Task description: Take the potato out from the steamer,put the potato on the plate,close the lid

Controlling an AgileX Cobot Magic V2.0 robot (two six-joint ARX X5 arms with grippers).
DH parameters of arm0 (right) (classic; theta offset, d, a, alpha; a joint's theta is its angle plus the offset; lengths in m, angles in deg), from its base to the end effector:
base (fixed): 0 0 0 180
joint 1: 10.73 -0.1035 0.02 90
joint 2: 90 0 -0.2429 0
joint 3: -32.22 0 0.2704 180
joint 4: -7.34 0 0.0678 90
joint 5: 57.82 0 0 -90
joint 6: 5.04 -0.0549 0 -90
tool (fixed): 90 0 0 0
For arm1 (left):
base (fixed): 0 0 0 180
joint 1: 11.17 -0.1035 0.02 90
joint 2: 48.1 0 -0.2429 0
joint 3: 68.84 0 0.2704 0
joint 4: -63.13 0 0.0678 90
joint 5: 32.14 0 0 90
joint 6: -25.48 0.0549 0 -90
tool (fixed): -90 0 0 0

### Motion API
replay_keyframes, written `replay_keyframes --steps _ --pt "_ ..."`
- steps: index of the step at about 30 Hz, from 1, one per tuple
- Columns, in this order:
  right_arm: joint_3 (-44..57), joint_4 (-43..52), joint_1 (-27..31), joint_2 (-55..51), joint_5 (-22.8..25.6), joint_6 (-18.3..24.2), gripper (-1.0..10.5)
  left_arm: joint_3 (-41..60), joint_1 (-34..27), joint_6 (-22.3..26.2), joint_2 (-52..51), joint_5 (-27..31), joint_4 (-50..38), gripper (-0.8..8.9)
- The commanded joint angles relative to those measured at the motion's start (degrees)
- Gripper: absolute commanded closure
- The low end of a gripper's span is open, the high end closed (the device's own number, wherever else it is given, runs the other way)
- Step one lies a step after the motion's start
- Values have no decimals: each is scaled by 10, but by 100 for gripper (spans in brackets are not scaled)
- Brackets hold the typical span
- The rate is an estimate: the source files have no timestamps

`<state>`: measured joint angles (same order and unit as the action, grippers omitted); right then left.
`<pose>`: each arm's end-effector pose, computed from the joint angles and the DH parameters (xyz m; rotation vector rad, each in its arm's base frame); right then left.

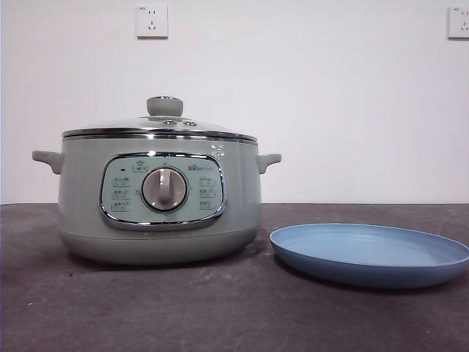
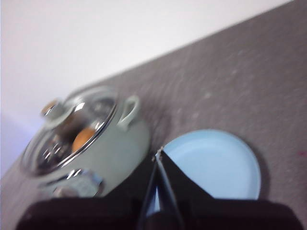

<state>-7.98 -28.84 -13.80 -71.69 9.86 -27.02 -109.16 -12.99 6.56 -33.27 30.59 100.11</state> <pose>0.1539 0.0291 0.2514 0.4174 0.3298 0.3883 0.1443 -0.0206 0.2588 -0.3745 0.2674 -0.4069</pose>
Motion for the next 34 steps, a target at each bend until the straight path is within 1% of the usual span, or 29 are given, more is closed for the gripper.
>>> replay_keyframes --steps 1,5,8,11,13,16,19,21,22,23,24,26,27,28,29,34 --pt "-79 -65 -1 54 -45 75 958 -49 -1 50 47 -44 31 822" --pt "-191 -179 -1 138 -99 151 958 -114 -1 102 110 -111 87 822" --pt "-265 -254 -5 197 -136 205 958 -157 -1 140 147 -150 136 822" --pt "-324 -321 -15 245 -138 251 958 -196 2 186 175 -166 195 822" --pt "-354 -361 -23 271 -138 274 958 -218 7 213 188 -166 232 822" --pt "-381 -398 -37 297 -138 292 958 -243 16 241 199 -164 271 822" --pt "-386 -397 -48 306 -137 294 957 -251 19 250 199 -163 273 816" --pt "-386 -395 -49 309 -137 293 937 -252 19 250 199 -162 273 810" --pt "-386 -394 -49 309 -137 292 935 -252 19 250 199 -162 274 782" --pt "-386 -391 -49 309 -137 287 903 -252 19 250 199 -162 273 701" --pt "-386 -387 -49 309 -137 279 831 -252 19 250 199 -162 274 593" --pt "-386 -379 -49 309 -137 256 562 -252 19 250 199 -162 273 289" --pt "-386 -374 -49 309 -137 250 443 -252 19 250 199 -162 273 204" --pt "-386 -369 -49 309 -137 245 333 -252 19 250 199 -162 273 165" --pt "-386 -364 -49 310 -137 242 283 -252 19 249 199 -161 273 163" --pt "-386 -359 -54 317 -138 229 285 -252 19 245 199 -144 273 164"
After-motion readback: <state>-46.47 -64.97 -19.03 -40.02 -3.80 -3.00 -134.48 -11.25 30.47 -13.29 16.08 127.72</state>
